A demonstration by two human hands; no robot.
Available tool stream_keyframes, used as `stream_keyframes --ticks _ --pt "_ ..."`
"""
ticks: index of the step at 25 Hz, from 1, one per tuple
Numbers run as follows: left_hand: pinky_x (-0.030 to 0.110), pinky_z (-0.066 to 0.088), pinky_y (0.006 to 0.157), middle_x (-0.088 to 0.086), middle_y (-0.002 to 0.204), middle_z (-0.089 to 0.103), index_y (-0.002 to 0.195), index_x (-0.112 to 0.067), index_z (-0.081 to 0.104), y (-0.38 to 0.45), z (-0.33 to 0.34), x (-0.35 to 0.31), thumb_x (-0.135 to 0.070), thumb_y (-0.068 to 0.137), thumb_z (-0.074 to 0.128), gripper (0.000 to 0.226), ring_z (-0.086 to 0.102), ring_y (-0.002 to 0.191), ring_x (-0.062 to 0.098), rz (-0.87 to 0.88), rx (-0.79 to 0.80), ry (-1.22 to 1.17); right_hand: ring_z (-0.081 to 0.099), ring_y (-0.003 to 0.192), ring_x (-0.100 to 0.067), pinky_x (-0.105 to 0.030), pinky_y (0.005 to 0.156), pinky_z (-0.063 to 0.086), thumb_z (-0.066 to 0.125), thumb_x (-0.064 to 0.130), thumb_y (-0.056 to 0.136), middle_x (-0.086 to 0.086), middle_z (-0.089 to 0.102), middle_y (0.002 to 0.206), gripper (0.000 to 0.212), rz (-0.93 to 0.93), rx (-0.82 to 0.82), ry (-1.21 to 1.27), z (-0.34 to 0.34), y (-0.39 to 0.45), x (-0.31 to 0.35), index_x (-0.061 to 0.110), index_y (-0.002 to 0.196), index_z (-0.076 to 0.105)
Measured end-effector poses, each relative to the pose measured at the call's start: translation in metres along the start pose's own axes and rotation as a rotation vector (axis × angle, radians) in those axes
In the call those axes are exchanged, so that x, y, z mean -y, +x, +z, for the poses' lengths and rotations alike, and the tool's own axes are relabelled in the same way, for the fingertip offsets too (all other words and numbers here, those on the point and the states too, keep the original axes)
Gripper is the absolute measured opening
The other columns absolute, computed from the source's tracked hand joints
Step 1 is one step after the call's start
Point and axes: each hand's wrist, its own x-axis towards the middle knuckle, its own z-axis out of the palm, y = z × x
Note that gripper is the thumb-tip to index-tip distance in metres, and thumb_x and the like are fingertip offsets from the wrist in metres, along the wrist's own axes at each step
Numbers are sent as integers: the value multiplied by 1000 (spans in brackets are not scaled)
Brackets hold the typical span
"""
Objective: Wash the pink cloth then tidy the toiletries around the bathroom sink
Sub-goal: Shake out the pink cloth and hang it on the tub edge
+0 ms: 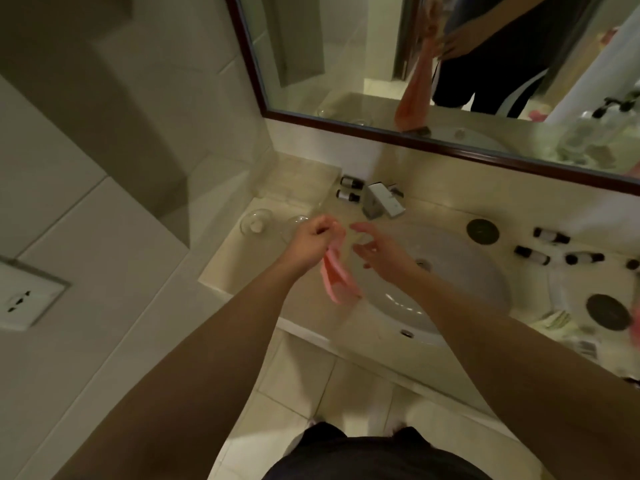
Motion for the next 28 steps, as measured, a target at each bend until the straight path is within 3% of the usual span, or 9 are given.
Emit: stream_keyframes --ticks 3,7,11,14,18,21,24,28 --pt "17 43 59 -8 67 64 76 -17 57 -1 -27 -4 -1 92 53 22 56 61 1 42 81 14 58 84 -18 -34 76 47 58 20 92 -1 63 91 10 -83 2 -40 25 13 24 11 91 61" --pt "22 43 62 -6 69 60 75 -21 58 1 -48 -4 -3 91 55 24 54 65 7 60 39 -23 53 70 -12 -25 60 40 55 22 93 4 56 78 9 51 -1 -76 46 10 36 16 88 51" --pt "16 43 54 -4 65 56 72 -19 57 0 -67 -3 -3 91 54 25 51 53 -2 51 -97 -194 50 65 -15 -24 55 36 54 14 88 3 53 70 12 154 -20 -105 67 12 33 17 78 48" --pt "14 42 52 -3 64 54 71 -17 57 -3 -80 -3 -4 91 54 24 49 51 -2 65 -115 -248 52 69 -20 -27 56 35 57 20 88 -1 57 72 23 220 -51 -188 80 8 16 22 68 45" --pt "20 43 56 -1 66 55 75 -17 60 -3 -87 3 -6 90 55 19 49 58 8 29 -138 -320 58 72 -24 -32 64 40 54 22 87 -9 64 76 18 352 -77 -125 95 0 -5 8 80 61" --pt "19 43 56 -2 71 58 80 -17 61 -1 -95 17 -10 91 55 15 51 63 8 -9 -187 -287 62 76 -32 -43 71 55 54 20 86 -16 62 77 20 394 -155 17 87 2 -10 3 76 56" --pt "27 42 57 -5 71 57 77 -23 59 10 -112 44 -14 91 55 17 50 64 10 -67 -330 -248 65 77 -31 -46 68 59 52 21 89 -15 63 80 23 337 -166 -48 72 9 -1 3 76 49" --pt "34 46 64 -2 74 57 74 -26 54 23 -125 78 -14 93 53 23 53 65 12 -158 -452 -299 58 65 -23 -35 63 49 59 25 90 -12 62 71 27 172 -185 -320 49 20 18 8 69 54"
